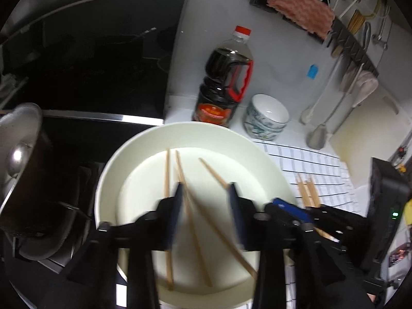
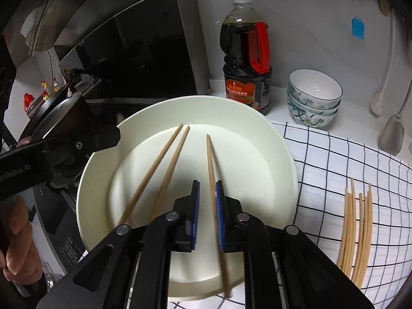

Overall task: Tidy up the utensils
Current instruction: 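Open the left gripper over the basin while the right gripper opens to drop its chopstick, then move both open grippers back above the remaining chopsticks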

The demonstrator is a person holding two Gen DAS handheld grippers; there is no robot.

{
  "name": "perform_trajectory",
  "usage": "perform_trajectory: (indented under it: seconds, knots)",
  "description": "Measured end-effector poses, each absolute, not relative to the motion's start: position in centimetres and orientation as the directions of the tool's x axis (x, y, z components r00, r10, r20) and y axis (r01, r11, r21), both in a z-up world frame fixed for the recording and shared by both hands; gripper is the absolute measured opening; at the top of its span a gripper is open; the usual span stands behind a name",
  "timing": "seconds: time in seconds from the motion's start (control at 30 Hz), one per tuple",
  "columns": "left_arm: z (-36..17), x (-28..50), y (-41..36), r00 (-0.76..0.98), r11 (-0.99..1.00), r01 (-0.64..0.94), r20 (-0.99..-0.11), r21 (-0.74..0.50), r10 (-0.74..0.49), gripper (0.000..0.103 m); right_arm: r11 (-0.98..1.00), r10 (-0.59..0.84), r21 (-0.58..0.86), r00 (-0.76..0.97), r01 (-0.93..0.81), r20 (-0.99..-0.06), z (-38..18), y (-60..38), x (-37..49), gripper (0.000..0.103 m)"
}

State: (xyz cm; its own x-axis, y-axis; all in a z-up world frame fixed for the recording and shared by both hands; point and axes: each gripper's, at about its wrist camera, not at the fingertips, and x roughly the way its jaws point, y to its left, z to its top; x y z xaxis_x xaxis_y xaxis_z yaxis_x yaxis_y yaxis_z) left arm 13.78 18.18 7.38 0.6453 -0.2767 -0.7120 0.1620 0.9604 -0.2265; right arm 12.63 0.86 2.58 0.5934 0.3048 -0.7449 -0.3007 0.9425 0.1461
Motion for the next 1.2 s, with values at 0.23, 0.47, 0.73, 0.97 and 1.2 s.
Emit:
perform_trajectory:
  seconds: [0.23,0.47,0.73,0.97,1.2]
  knots:
    - [8.1,13.5,17.9,0.691,0.979,0.132,-0.693,-0.156,-0.203,0.078,0.95,0.295,0.157,0.61,-0.27,-0.735,3.0,-1.0,12.1,0.018]
    - [8.5,11.7,17.3,0.729,0.988,0.101,-0.667,-0.117,-0.153,0.088,0.956,0.282,0.151,0.645,-0.251,-0.71,3.8,-2.5,10.6,0.029]
    - [9.2,7.0,14.9,0.777,0.995,0.093,-0.623,-0.036,-0.095,0.097,0.961,0.274,0.16,0.667,-0.227,-0.693,3.8,-5.3,7.7,0.041]
    - [8.4,3.2,12.1,0.781,0.996,0.089,-0.618,-0.031,-0.089,0.097,0.974,0.224,0.149,0.704,-0.168,-0.674,4.5,-9.5,4.1,0.047]
    - [7.6,0.4,8.4,0.775,0.993,0.107,-0.622,-0.039,-0.108,0.097,0.985,0.169,0.137,0.73,-0.103,-0.662,4.9,-14.5,0.8,0.053]
